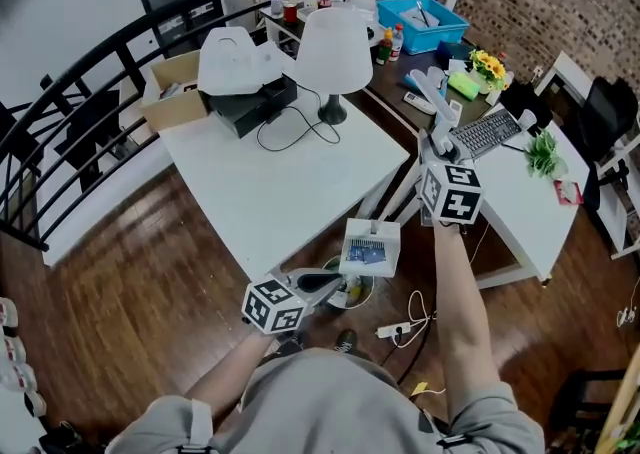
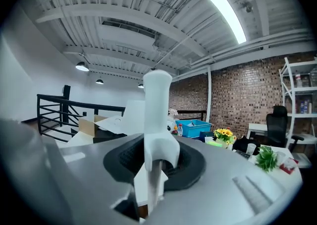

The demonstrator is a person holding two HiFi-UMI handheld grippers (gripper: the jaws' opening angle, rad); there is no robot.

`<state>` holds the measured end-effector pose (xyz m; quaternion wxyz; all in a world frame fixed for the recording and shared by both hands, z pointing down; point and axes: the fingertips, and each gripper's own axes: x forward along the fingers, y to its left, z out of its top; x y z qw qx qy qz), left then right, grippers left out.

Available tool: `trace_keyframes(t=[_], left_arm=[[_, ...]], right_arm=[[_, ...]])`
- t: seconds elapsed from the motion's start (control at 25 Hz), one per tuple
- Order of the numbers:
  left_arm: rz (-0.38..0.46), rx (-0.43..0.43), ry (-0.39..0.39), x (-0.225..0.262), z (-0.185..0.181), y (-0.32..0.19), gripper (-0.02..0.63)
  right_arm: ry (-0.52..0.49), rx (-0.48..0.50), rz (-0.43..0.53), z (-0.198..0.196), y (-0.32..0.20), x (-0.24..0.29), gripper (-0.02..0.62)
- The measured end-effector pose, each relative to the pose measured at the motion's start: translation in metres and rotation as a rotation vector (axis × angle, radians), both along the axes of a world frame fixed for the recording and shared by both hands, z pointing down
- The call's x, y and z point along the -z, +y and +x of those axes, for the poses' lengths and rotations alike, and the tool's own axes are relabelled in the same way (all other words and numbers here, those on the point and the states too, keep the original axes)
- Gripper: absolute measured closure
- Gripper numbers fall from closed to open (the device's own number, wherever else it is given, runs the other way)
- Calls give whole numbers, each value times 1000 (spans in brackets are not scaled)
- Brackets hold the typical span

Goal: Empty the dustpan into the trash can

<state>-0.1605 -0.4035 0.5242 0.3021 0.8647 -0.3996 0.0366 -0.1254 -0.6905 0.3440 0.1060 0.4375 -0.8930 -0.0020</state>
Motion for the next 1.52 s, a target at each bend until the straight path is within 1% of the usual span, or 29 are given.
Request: trace_keyframes(t=[0.12, 0.28, 0.44, 0.6, 0.72, 0.92, 1.08, 1.24, 1.36, 1.52], left_arm=[[9, 0, 2, 2, -8, 0, 600], [15, -19, 14, 2, -13, 6, 600], [48, -61, 21, 10, -20, 12, 600], [97, -113, 15, 21, -30, 11, 600], [85, -160, 8, 13, -30, 17, 600], [71, -207, 14, 5, -14, 35, 600], [62, -211, 1, -1, -10, 57, 600], [38, -202, -25, -3, -7, 89, 601], [35, -186, -41, -3, -6, 115, 600], [46, -147, -52, 0, -19, 145, 600]], right_arm=[[2, -1, 10, -5, 5, 3, 517], [10, -1, 30, -10, 25, 5, 517], [16, -1, 66, -13, 57, 7, 517], [20, -12, 136, -16, 95, 11, 517], [18, -13, 168, -19, 124, 9, 518], [13, -2, 214, -20, 174, 7, 518], [2, -2, 262, -16, 222, -1, 520], [-10, 13, 266, -7, 264, -5, 520], [-11, 20, 271, 1, 286, -8, 520], [-20, 13, 278, 7, 307, -12, 520]])
